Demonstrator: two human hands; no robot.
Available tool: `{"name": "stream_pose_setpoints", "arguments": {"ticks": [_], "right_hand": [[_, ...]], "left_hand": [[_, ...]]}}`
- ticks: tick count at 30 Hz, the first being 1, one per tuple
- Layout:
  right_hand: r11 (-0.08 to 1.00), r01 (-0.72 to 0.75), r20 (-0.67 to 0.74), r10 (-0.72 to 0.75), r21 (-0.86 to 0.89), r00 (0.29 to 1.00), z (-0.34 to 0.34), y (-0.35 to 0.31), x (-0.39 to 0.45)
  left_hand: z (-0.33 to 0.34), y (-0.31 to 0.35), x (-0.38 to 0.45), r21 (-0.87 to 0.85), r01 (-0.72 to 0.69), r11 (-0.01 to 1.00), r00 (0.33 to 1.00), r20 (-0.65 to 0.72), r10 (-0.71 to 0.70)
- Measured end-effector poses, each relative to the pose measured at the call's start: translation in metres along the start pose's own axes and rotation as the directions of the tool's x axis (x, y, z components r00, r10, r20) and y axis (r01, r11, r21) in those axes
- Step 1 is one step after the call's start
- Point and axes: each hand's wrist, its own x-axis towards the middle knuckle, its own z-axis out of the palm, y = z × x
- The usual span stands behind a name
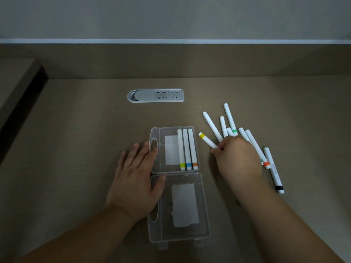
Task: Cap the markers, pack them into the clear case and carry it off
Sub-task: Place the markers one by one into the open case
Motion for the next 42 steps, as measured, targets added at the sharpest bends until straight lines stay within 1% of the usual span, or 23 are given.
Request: {"name": "stream_pose_setpoints", "arguments": {"ticks": [2, 3, 4, 5, 6, 7, 8, 9, 10, 11, 14, 17, 20, 22, 26, 31, 33, 37, 39, 40, 42], "right_hand": [[0.995, -0.021, 0.028, 0.019, 0.101, 0.999, -0.003, -0.001, 0.001], [0.979, -0.04, 0.046, 0.032, 0.201, 0.998, -0.006, -0.002, 0.001], [0.94, -0.072, 0.077, 0.049, 0.333, 0.996, -0.009, -0.002, 0.001], [0.86, -0.132, 0.142, 0.07, 0.493, 0.987, -0.014, -0.004, 0.001], [0.729, -0.226, 0.256, 0.072, 0.646, 0.964, -0.02, -0.007, -0.001], [0.558, -0.337, 0.383, 0.036, 0.758, 0.923, -0.024, -0.011, -0.004], [0.371, -0.446, 0.491, -0.032, 0.814, 0.87, -0.027, -0.015, -0.007], [0.21, -0.538, 0.566, -0.104, 0.816, 0.818, -0.029, -0.019, -0.01], [0.102, -0.604, 0.612, -0.167, 0.791, 0.773, -0.029, -0.023, -0.011], [0.039, -0.649, 0.64, -0.218, 0.76, 0.737, -0.028, -0.026, -0.013], [-0.052, -0.726, 0.683, -0.301, 0.685, 0.666, -0.024, -0.032, -0.016], [-0.146, -0.764, 0.692, -0.345, 0.628, 0.634, -0.024, -0.033, -0.016], [-0.193, -0.779, 0.664, -0.428, 0.596, 0.613, -0.022, -0.032, -0.016], [-0.204, -0.774, 0.644, -0.45, 0.6, 0.618, -0.021, -0.033, -0.017], [-0.22, -0.742, 0.606, -0.455, 0.633, 0.652, -0.025, -0.036, -0.02], [-0.241, -0.751, 0.606, -0.464, 0.615, 0.646, -0.026, -0.037, -0.018], [-0.231, -0.74, 0.609, -0.443, 0.631, 0.658, -0.026, -0.038, -0.018], [-0.171, -0.686, 0.597, -0.376, 0.707, 0.709, -0.024, -0.042, -0.016], [-0.116, -0.653, 0.586, -0.347, 0.748, 0.733, -0.024, -0.046, -0.015], [-0.063, -0.632, 0.581, -0.334, 0.772, 0.742, -0.024, -0.048, -0.015], [0.087, -0.576, 0.573, -0.298, 0.813, 0.764, -0.023, -0.051, -0.015]], "left_hand": [[0.0, -0.001, 0.0, -0.003, -0.001, 1.0, 1.0, -0.004, 0.001], [-0.001, 0.0, 0.001, -0.004, 0.0, 1.0, 1.0, -0.006, -0.001], [0.0, 0.0, 0.0, -0.008, 0.002, 1.0, 1.0, -0.008, -0.002], [0.0, 0.0, 0.0, -0.009, 0.003, 1.0, 1.0, -0.01, -0.003], [0.0, 0.0, 0.0, -0.006, 0.002, 1.0, 1.0, -0.009, -0.002], [0.0, -0.001, 0.0, 0.0, 0.001, 1.0, 1.0, -0.006, -0.001], [0.001, -0.001, 0.0, 0.005, 0.001, 1.0, 1.0, -0.003, -0.001], [0.001, -0.001, 0.001, 0.005, 0.001, 1.0, 1.0, -0.004, -0.001], [0.001, -0.001, 0.001, 0.004, 0.001, 1.0, 1.0, -0.005, -0.001], [0.0, -0.001, 0.001, 0.004, 0.002, 1.0, 1.0, -0.004, -0.002], [0.0, 0.0, 0.001, 0.012, 0.006, 1.0, 1.0, -0.006, -0.005], [0.001, 0.0, 0.001, 0.008, 0.006, 1.0, 1.0, -0.007, -0.006], [0.001, -0.001, 0.001, 0.004, 0.005, 1.0, 1.0, -0.007, -0.005], [0.0, -0.001, 0.001, 0.0, 0.006, 1.0, 1.0, -0.008, -0.006], [0.0, -0.001, 0.001, 0.015, 0.006, 1.0, 1.0, -0.002, -0.006], [0.0, 0.0, 0.001, -0.009, 0.004, 1.0, 1.0, -0.006, -0.004], [0.0, 0.0, 0.001, -0.009, 0.005, 1.0, 1.0, -0.008, -0.006], [0.001, 0.0, 0.0, -0.011, 0.003, 1.0, 1.0, -0.015, -0.003], [0.0, 0.0, 0.001, -0.015, 0.001, 1.0, 1.0, -0.014, -0.001], [0.0, 0.0, 0.0, -0.012, 0.001, 1.0, 1.0, -0.011, -0.001], [-0.001, 0.001, 0.0, -0.006, 0.001, 1.0, 1.0, -0.012, -0.001]]}}
